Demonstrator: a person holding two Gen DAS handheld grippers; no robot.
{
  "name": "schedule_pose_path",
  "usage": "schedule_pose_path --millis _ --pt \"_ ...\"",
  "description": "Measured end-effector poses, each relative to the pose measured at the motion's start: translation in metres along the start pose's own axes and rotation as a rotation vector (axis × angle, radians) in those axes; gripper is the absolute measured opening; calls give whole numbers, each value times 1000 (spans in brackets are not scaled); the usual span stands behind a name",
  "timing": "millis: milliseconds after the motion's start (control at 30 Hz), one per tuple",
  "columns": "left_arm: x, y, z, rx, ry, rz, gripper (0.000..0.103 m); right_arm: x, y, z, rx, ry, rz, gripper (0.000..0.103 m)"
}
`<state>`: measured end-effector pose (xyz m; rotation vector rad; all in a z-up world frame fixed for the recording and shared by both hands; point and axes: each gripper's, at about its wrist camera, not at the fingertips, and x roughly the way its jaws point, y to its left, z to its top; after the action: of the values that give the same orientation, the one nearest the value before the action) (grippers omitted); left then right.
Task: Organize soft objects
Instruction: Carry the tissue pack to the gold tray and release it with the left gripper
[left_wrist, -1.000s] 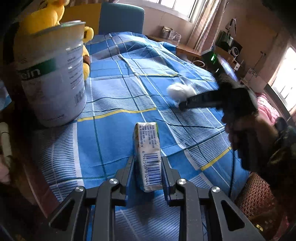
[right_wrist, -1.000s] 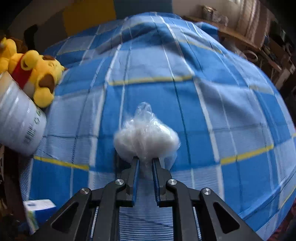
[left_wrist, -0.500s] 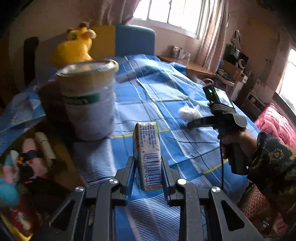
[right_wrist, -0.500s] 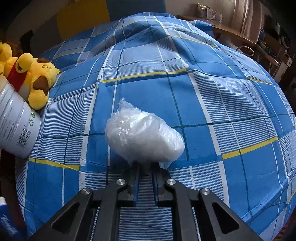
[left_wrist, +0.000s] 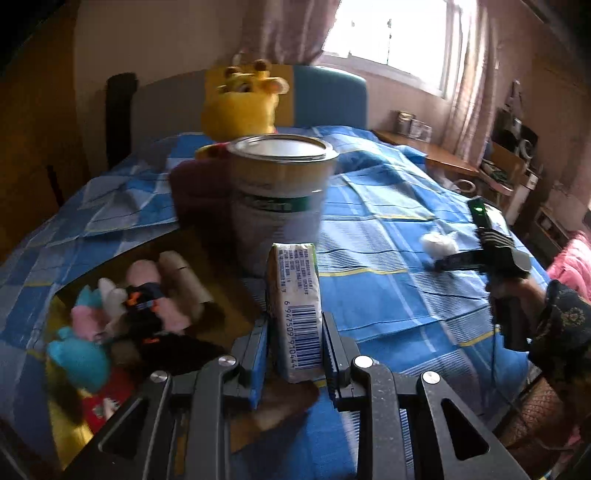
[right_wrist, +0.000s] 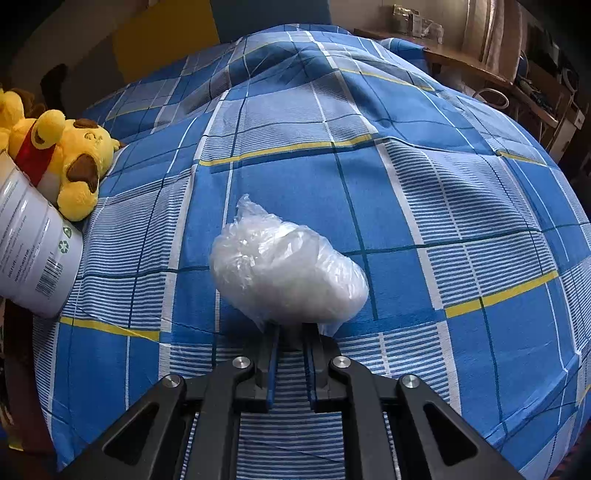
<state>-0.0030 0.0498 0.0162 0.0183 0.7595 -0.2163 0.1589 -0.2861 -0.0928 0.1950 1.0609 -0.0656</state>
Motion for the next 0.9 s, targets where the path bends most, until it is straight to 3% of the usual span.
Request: schedule_pose_path --millis 300,633,733,800,900 --pt "-4 44 -16 -88 15 81 27 0 6 -1 -33 -14 -27 11" --pt "6 134 -41 -365 89 118 30 0 6 0 -36 -16 -33 10" --pt "14 152 -52 -436 123 103 41 0 6 1 -33 -17 -32 10" --pt "16 157 -58 -466 134 108 57 0 6 1 -31 -19 -34 10" --pt "14 158 -63 -469 134 97 65 -1 6 1 -30 -23 -34 10"
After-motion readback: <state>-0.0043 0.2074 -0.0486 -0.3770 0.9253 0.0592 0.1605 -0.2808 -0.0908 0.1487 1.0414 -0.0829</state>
